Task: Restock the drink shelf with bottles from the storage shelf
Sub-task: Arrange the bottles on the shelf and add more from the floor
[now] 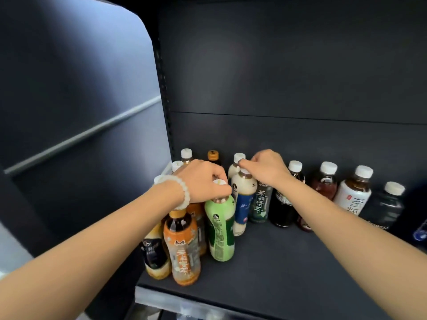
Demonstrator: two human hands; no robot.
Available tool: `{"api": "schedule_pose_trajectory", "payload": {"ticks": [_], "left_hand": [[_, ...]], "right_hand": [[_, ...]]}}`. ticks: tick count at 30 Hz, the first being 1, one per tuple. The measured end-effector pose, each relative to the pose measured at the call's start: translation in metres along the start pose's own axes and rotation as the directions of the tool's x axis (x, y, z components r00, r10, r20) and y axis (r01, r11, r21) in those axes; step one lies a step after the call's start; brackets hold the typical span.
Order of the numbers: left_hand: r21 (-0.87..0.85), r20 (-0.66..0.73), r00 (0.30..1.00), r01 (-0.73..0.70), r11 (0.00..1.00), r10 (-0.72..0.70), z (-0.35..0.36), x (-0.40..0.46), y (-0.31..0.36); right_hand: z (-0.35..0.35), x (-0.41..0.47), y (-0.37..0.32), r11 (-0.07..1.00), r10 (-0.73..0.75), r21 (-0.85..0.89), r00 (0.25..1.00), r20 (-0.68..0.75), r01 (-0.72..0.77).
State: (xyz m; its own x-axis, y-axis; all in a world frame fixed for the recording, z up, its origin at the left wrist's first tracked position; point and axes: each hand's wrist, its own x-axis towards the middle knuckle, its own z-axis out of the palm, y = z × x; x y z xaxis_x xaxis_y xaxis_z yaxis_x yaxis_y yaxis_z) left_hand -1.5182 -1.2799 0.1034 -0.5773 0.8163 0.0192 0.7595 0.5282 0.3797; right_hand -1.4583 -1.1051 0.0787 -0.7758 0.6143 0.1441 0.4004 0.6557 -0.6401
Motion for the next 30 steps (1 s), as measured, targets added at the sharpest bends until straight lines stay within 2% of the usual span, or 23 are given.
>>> {"api": "schedule_pose_trajectory", "payload": {"ticks": [4, 9, 15, 20, 23, 27, 30], "left_hand": [[0.042, 0.051, 0.997, -0.064, 0.997, 0.062, 0.01, 0.008, -0.009], [0.035, 0.047, 0.997, -0.07, 0.997, 0.068, 0.018, 0.018, -0.015], [0.036, -0.02, 0.998, -0.05, 0.998, 0.051, 0.02, 0.015, -0.02], [0.149, -0.073, 0.996, -0.031, 0.988, 0.042, 0.02, 0.011, -0.018], [0.123, -0.051, 0.996, -0.06, 0.991, 0.067, 0.019, 0.011, -0.017], [-0.031, -0.01, 0.996, -0.093, 0.995, 0.093, 0.02, 0.013, -0.023], [-0.143, -0.009, 0.994, -0.111, 0.983, 0.111, 0.022, 0.014, -0.026]], "right_hand": [[0.013, 0.012, -0.002, 1.0, 0.024, -0.003, 1.0, 0.019, -0.024], [0.028, 0.018, 0.001, 1.0, 0.019, 0.021, 0.999, 0.038, -0.02], [0.018, 0.017, -0.01, 0.967, -0.047, -0.23, 0.968, 0.245, 0.106], [0.013, 0.016, -0.009, 0.958, -0.199, -0.136, 0.929, 0.313, 0.251], [0.011, 0.013, -0.011, 0.964, -0.223, -0.066, 0.916, 0.333, 0.258], [0.012, 0.015, -0.011, 0.908, -0.237, -0.28, 0.933, 0.27, 0.311], [0.013, 0.012, -0.006, 0.923, -0.21, -0.283, 0.958, 0.198, 0.26]]}}
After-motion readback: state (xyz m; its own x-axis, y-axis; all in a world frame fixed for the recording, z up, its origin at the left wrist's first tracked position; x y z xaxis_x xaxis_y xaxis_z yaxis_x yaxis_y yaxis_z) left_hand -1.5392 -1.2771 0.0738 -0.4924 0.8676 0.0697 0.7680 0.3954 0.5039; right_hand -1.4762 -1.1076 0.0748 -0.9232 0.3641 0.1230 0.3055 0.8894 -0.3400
